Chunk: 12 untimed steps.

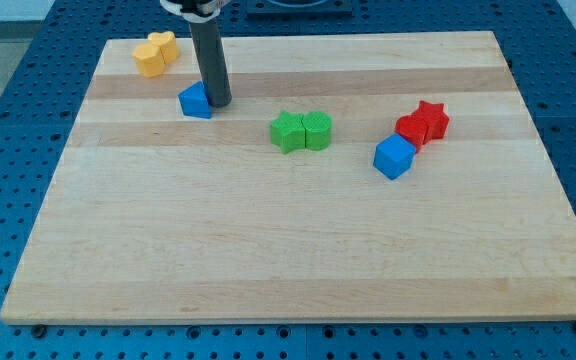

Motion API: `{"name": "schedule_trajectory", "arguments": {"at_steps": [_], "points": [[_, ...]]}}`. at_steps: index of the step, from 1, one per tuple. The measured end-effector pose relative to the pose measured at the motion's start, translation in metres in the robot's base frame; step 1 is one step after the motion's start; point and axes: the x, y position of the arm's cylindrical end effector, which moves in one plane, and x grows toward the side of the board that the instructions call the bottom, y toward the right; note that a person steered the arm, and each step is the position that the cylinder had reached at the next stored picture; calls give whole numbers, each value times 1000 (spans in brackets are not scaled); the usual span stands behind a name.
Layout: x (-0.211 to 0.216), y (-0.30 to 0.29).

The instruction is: Slide the blue triangle to the center left

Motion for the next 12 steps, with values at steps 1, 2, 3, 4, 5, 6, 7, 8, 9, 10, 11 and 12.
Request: {"name": "schedule_trajectory", "arguments": {"at_steps": [1, 2, 3, 4, 5, 6, 7, 8, 9, 10, 11, 12], "points": [[-11, -1], [-10, -11], [8, -29], [20, -51], [21, -65], [21, -56], [22, -37], [32, -32], [40, -41], [42, -59], [45, -74], [48, -83]]}}
